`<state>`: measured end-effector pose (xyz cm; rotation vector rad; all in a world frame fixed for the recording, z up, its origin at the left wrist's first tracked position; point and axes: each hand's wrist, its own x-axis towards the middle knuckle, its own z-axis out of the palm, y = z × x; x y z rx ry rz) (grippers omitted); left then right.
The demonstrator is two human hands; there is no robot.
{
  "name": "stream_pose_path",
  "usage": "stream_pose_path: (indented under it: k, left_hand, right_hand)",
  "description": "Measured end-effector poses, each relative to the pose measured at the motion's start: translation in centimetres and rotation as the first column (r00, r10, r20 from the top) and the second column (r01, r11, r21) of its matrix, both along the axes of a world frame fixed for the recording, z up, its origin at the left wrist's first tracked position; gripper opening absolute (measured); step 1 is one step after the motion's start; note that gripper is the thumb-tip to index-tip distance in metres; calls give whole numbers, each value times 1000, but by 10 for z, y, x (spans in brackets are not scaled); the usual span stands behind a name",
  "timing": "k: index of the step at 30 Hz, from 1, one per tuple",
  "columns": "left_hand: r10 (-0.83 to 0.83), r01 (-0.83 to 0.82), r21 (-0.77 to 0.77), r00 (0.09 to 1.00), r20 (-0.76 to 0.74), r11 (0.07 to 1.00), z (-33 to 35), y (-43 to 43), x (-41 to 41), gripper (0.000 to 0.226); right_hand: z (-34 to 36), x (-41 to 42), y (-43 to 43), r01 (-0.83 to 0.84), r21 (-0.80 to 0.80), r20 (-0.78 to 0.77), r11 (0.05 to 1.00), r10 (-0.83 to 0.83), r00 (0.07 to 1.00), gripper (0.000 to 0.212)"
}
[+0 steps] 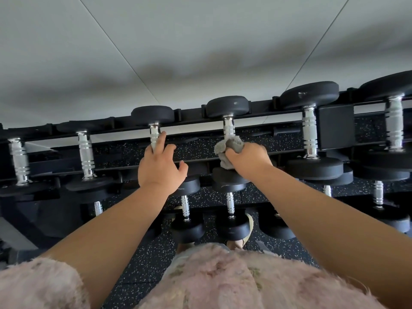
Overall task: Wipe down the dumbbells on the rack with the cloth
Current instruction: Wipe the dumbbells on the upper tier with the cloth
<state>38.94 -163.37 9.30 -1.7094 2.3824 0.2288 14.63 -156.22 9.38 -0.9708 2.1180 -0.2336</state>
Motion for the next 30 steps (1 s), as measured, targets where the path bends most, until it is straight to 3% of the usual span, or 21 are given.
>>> stream_pose_path:
  k: [4,6,8,12,15,17,19,25,27,30]
  left_hand:
    - [102,-108,-60,991,-91,992,4,3,0,79]
    - [156,-165,-64,980,-122,984,5,4,0,84]
    - [164,-171,-59,980,-112,983,5,4,0,84]
    - [147,-152,-58,986,-73,987,4,4,0,77]
    - [139,-142,-57,989,-54,988,2,3,0,70]
    - [145,-148,-50,988,-46,988,1,2,0,64]
    - [147,-150,-43,988,-50,988,1,3,0,59]
    - [158,-160,-33,986,-52,987,3,3,-2,52]
    - [157,-159,-34,986,-50,987,3,3,-2,52]
    - [155,-157,-32,986,-53,987,3,2,-2,50]
  right_hand:
    - [14,-5,-32,208,-210,206,955,-165,965,26]
    - [18,-2,-43,287,-232,257,930,-226,940,35]
    - [16,1,-40,248,-192,293,949,-186,938,39]
    - [23,-3,-6,-47,-70,63,996,52,997,28]
    - [42,-5,5,121,-280,76,952,-103,992,17]
    - [56,-6,-3,293,-444,168,847,-243,955,23]
    - [61,-7,-20,309,-523,171,794,-257,951,35]
    - [43,-4,-69,-107,-585,-114,804,48,992,43]
    - [37,-13,-75,-60,-576,-98,815,3,995,35]
    - [34,-31,-81,175,-483,14,858,-192,981,25]
